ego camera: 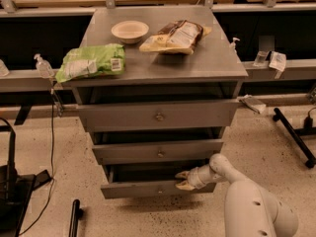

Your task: Open bottom drawer

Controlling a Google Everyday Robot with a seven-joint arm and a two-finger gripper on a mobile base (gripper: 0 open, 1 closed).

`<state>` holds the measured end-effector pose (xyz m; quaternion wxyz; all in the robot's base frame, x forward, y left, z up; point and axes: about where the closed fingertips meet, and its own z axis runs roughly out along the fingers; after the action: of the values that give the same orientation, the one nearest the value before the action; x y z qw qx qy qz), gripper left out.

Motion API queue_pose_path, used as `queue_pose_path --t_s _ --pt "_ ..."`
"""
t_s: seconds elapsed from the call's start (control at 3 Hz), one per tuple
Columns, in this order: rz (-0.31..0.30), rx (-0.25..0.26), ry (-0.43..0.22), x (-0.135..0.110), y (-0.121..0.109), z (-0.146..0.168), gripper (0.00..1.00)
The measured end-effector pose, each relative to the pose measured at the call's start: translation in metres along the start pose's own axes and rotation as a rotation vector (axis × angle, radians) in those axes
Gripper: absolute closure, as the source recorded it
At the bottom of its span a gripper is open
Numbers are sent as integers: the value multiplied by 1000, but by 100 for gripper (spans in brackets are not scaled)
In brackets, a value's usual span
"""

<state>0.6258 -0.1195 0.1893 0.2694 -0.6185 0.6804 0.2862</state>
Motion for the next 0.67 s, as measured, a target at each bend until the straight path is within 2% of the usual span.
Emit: queue_pose_path --t_s 0.33,0.67 --pt "-4 -99 -31 -6 22 2 89" --pt "-4 -111 -34 -7 24 2 92"
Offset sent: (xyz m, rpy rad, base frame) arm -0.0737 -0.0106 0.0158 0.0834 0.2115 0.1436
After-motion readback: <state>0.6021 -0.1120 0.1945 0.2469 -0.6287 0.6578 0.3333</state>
